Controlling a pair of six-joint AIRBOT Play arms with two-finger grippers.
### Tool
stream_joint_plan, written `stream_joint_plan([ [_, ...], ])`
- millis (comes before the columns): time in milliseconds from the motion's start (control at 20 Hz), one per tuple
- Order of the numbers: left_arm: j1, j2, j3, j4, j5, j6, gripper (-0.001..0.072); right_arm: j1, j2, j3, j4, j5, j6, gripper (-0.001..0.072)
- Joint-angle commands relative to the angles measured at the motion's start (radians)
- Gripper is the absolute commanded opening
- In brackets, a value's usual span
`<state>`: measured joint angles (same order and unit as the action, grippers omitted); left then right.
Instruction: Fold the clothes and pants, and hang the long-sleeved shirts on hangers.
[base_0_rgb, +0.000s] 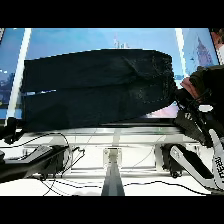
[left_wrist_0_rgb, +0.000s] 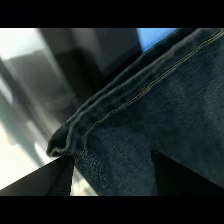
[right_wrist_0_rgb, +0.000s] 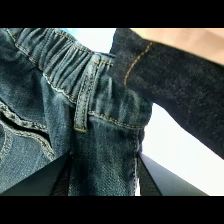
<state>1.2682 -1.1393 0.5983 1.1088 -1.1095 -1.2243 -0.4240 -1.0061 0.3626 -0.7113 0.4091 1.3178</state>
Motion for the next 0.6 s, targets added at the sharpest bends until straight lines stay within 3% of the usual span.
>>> stream_joint_plan([
  [0, 0.002, -0.002, -0.013, -0.039, 0.045, 0.04, 0.0504, 0.001, 0.0, 0.001, 0.0, -0.012, 0.0, 0.046],
  [100, -0.002, -0.005, -0.014, -0.013, 0.045, 0.039, 0.0489, 0.001, 0.0, 0.001, 0.0, -0.013, 0.0, 0.046],
  [250, -0.006, -0.013, -0.025, -0.01, 0.044, 0.067, 0.0271, 0.001, 0.0, 0.001, -0.013, -0.018, 0.0, 0.0451],
  [300, -0.01, -0.013, -0.025, -0.011, 0.044, 0.082, 0.0204, 0.001, -0.002, 0.0, -0.036, -0.029, 0.003, 0.0417],
  [400, -0.024, -0.013, -0.024, -0.056, 0.045, 0.134, 0.0024, 0.001, -0.02, 0.001, -0.047, -0.032, 0.032, 0.0118],
  [450, -0.03, -0.013, -0.024, -0.109, 0.045, 0.165, 0.0021, 0.001, -0.029, 0.001, -0.039, -0.025, 0.033, 0.0025],
  [550, -0.041, -0.013, -0.023, -0.276, 0.044, 0.235, 0.002, 0.001, -0.024, 0.005, -0.042, 0.002, 0.029, 0.0027],
])
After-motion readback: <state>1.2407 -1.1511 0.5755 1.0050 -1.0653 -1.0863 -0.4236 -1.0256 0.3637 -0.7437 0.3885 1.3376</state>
